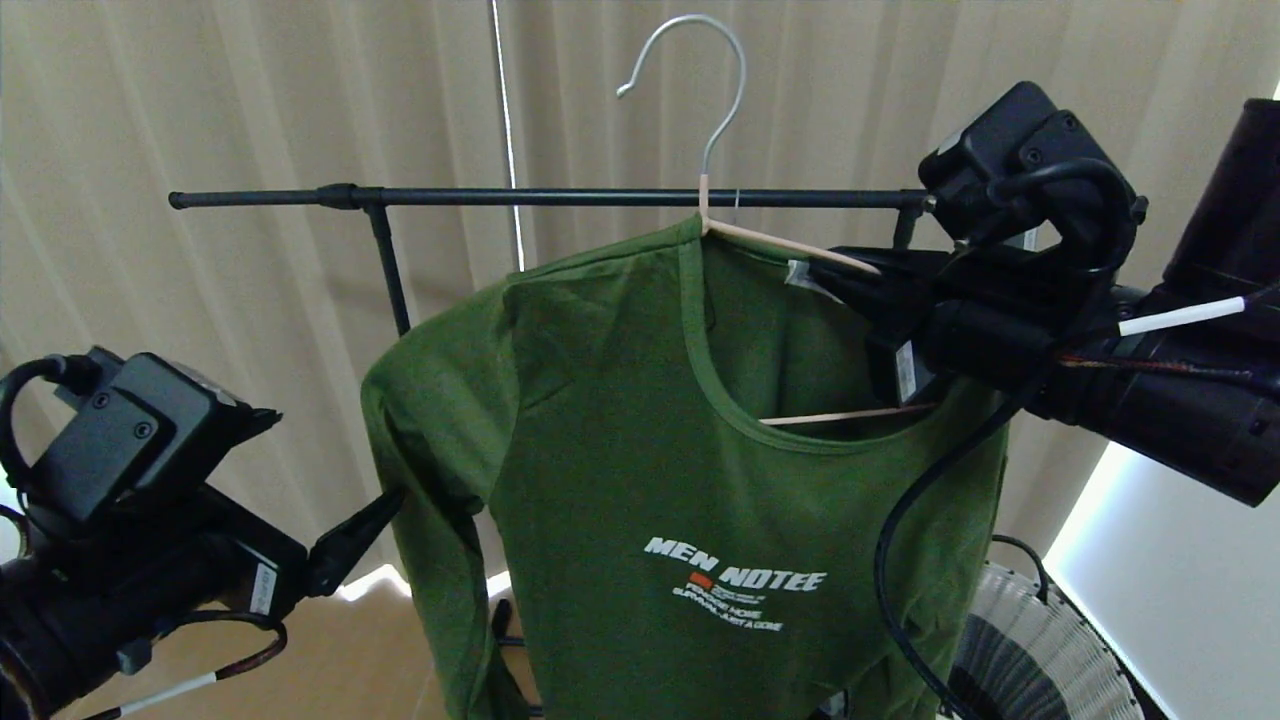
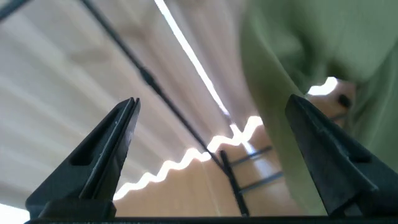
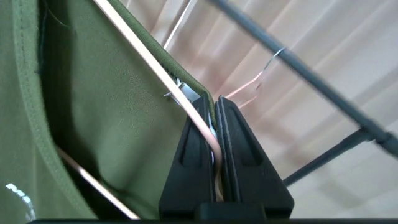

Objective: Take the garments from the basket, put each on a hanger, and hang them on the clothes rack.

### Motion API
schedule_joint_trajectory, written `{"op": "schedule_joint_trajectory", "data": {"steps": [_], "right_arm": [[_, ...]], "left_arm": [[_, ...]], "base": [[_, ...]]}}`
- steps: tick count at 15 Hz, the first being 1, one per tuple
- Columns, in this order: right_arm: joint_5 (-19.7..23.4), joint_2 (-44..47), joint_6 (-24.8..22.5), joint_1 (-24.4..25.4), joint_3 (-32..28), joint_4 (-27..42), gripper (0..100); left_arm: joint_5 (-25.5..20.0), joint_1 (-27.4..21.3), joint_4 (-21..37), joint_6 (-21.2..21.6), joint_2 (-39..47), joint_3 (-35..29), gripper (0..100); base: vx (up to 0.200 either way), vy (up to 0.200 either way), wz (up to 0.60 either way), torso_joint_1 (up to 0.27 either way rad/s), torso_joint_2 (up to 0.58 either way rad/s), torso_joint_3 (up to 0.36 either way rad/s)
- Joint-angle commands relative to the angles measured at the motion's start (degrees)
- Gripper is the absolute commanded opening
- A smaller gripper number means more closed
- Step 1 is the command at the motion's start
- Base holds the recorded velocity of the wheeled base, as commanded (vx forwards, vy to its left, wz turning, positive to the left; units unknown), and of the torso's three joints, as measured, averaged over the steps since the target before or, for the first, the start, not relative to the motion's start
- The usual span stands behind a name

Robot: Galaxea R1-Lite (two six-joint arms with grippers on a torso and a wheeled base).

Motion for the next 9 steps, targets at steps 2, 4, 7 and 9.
{"op": "schedule_joint_trajectory", "data": {"steps": [2,4,7,9], "right_arm": [[0.03,-0.49,-0.05,0.15,-0.01,-0.38,0],[0.03,-0.49,-0.05,0.15,-0.01,-0.38,0],[-0.06,-0.66,-0.05,0.15,-0.09,-0.46,0],[-0.06,-0.75,-0.14,0.06,-0.09,-0.38,0]], "left_arm": [[-2.69,0.04,0.04,-0.01,1.54,-1.31,100],[-2.69,0.04,0.04,-0.01,1.54,-1.31,100],[-3.04,0.22,0.04,-0.28,2.77,-2.55,0],[-2.69,0.57,0.04,-0.45,3.74,-3.25,0]], "base": [[0.000,0.000,0.00,0.000,0.00,0.000],[0.000,0.000,0.00,0.000,0.00,0.000],[0.000,0.000,0.00,0.000,0.00,0.000],[0.000,0.000,0.00,0.000,0.00,0.000]]}}
